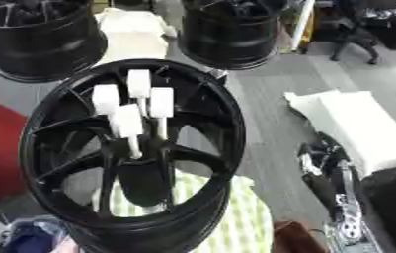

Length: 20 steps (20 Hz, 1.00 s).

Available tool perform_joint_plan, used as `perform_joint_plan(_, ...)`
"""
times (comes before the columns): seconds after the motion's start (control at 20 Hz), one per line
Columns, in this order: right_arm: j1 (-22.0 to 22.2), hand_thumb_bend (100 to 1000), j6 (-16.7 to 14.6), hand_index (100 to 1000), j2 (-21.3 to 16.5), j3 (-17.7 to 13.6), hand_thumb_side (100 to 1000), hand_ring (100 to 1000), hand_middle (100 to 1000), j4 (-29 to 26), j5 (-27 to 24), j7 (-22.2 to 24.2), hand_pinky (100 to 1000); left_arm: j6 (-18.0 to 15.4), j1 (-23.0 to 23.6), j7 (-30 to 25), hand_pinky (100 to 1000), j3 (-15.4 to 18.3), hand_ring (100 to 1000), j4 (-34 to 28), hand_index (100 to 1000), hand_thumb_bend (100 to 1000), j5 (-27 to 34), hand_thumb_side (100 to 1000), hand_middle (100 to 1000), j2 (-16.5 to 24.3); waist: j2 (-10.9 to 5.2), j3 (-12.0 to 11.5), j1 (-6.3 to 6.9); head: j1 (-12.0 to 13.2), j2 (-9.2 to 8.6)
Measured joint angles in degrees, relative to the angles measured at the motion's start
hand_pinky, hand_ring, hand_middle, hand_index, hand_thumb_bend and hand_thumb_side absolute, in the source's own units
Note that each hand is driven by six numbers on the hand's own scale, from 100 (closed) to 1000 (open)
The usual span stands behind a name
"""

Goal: Pull the pin out of the wheel hub.

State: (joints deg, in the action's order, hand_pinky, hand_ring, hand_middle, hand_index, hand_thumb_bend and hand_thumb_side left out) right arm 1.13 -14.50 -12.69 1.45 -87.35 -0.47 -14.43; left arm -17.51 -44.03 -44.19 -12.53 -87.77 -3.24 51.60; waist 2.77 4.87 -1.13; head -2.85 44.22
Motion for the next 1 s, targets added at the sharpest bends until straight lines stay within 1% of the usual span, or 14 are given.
perform_joint_plan(0.05, 0.02, 196, 0.00, 881, -0.10, 0.00, 398, 598, 636, 0.02, 0.00, 0.01, 657, -0.39, -1.43, -1.76, 795, -1.28, 759, 0.69, 901, 249, -0.64, 590, 801, -0.89, 0.00, 0.03, 0.00, 0.01, 0.00)
perform_joint_plan(0.15, 0.24, 196, 0.01, 881, -0.19, 0.00, 398, 598, 636, 0.10, 0.00, 0.01, 657, 0.57, -3.95, -2.85, 797, -3.68, 754, 2.08, 903, 250, -2.38, 586, 800, -2.71, -0.08, 0.14, 0.00, 0.03, 0.00)
perform_joint_plan(0.35, 0.44, 196, 0.08, 881, -0.20, 0.01, 397, 598, 636, 0.29, 0.00, 0.09, 657, 0.92, -7.55, -3.20, 809, -8.43, 767, 5.07, 914, 258, -6.91, 578, 814, -6.58, -0.19, 0.33, 0.00, 0.18, 0.01)
perform_joint_plan(0.5, 0.46, 196, 0.09, 881, -0.20, 0.02, 398, 598, 636, 0.30, 0.00, 0.11, 657, 0.66, -9.36, -2.94, 824, -11.08, 782, 7.22, 926, 272, -10.12, 562, 836, -9.29, -0.25, 0.40, -0.06, 0.22, 0.01)
perform_joint_plan(0.75, 0.46, 195, 0.05, 881, -0.20, 0.20, 398, 598, 636, 0.31, -0.02, 0.20, 657, -0.20, -11.10, -2.08, 838, -13.79, 796, 10.35, 934, 302, -14.04, 536, 855, -13.35, -0.26, 0.61, -0.11, 0.28, 0.01)
perform_joint_plan(1.0, 0.48, 195, -0.07, 881, -0.20, 0.33, 398, 598, 635, 0.31, -0.04, 0.32, 657, -0.94, -11.81, -1.33, 852, -15.14, 809, 12.28, 935, 292, -16.70, 524, 869, -15.65, -0.26, 0.96, -0.11, 0.30, 0.01)
